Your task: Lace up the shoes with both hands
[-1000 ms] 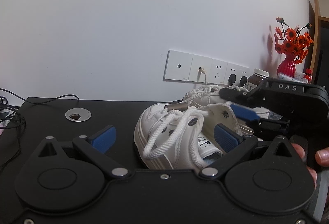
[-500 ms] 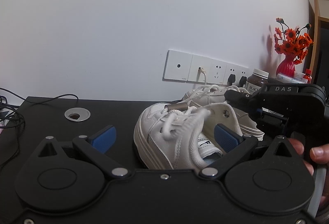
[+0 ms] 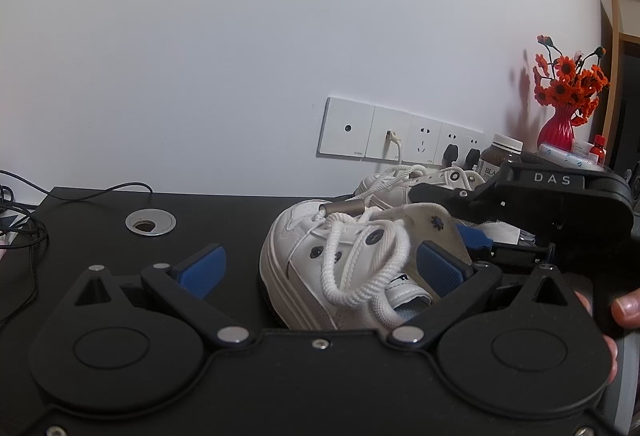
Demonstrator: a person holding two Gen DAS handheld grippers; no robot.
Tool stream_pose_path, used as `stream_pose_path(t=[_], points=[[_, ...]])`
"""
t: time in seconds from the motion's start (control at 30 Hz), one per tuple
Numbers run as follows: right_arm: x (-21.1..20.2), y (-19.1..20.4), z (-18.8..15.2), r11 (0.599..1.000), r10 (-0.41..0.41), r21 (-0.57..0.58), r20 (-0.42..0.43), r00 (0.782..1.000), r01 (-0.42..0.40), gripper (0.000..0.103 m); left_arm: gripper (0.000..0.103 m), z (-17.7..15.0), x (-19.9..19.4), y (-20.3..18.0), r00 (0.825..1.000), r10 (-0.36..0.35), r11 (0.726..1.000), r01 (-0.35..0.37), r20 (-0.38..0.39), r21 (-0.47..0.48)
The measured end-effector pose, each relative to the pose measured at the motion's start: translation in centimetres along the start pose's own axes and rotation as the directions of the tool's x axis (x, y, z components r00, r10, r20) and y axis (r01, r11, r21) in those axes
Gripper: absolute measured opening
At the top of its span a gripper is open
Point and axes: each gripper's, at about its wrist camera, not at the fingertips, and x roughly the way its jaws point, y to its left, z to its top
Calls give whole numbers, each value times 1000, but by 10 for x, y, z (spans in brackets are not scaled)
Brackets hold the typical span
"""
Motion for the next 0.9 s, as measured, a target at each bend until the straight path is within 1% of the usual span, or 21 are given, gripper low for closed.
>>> stream_pose_path(t=[0.03, 0.07, 0.1, 0.2, 0.43, 0.9], points=[[-1, 1, -2, 1000, 1, -10, 3, 1000, -1, 26, 103, 0, 0, 0, 1000, 1, 1000, -1, 0, 1], [-1, 2, -3, 1000, 3, -19, 7, 1000, -3, 20, 103, 0, 0, 0, 1000, 2, 1000, -2, 1, 2], [-2, 2, -3, 1000, 8, -28, 9, 1000, -7, 11, 103, 0, 0, -1, 1000, 2, 1000, -2, 1, 2], [-2, 3, -3, 999, 12, -47, 17, 1000, -11, 6, 103, 0, 0, -1, 1000, 1, 1000, -1, 1, 1], [-5, 5, -4, 997, -8, -82, 53, 999, 12, 5, 103, -1, 0, 0, 1000, 3, 1000, -3, 1, 3], [-9, 0, 2, 997, -40, -65, 101, 994, 47, 5, 103, -1, 0, -1, 1000, 4, 1000, -4, 2, 4]])
